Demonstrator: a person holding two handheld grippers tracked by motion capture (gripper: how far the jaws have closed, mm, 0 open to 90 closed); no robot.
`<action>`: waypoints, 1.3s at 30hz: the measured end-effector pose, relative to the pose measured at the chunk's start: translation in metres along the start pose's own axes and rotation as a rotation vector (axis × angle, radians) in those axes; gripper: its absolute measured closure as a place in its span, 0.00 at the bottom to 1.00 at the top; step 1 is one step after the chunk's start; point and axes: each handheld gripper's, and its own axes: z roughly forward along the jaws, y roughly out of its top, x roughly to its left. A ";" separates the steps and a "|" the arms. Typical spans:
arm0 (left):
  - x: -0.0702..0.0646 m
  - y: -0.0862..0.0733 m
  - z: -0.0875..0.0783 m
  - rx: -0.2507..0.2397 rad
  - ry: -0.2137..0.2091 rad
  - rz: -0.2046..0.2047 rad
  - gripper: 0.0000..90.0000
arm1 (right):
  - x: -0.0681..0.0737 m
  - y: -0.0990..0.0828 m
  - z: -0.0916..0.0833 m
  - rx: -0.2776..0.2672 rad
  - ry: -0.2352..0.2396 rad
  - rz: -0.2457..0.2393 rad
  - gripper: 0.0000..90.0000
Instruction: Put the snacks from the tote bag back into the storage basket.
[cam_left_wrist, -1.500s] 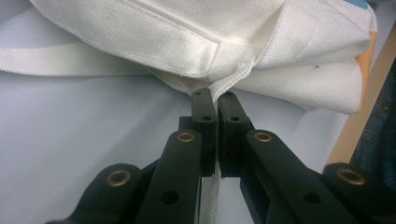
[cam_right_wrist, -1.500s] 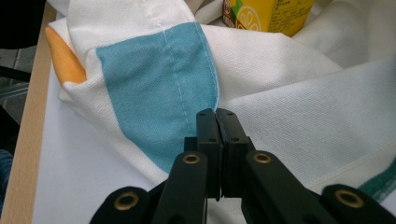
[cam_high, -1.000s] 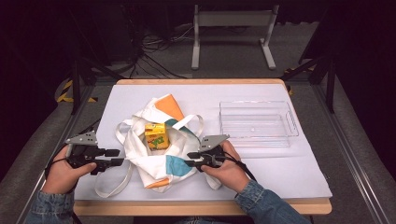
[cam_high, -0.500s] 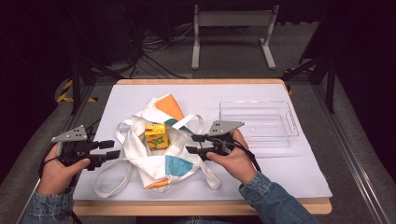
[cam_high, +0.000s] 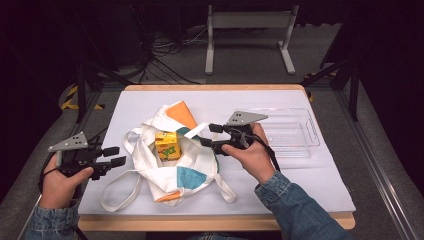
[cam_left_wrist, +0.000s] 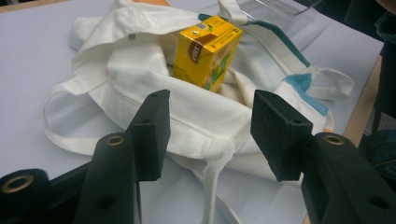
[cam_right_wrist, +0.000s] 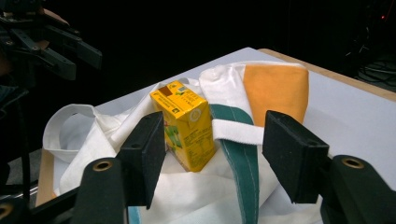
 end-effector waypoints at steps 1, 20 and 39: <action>0.000 0.000 0.000 0.000 0.005 -0.006 0.52 | -0.001 0.002 0.002 0.003 -0.001 -0.005 0.43; 0.007 0.004 0.007 0.000 0.026 -0.041 0.52 | -0.001 0.027 0.045 0.064 0.024 -0.075 0.30; 0.009 0.002 0.011 0.010 0.042 -0.045 0.51 | -0.001 0.016 0.097 0.145 0.132 -0.112 0.25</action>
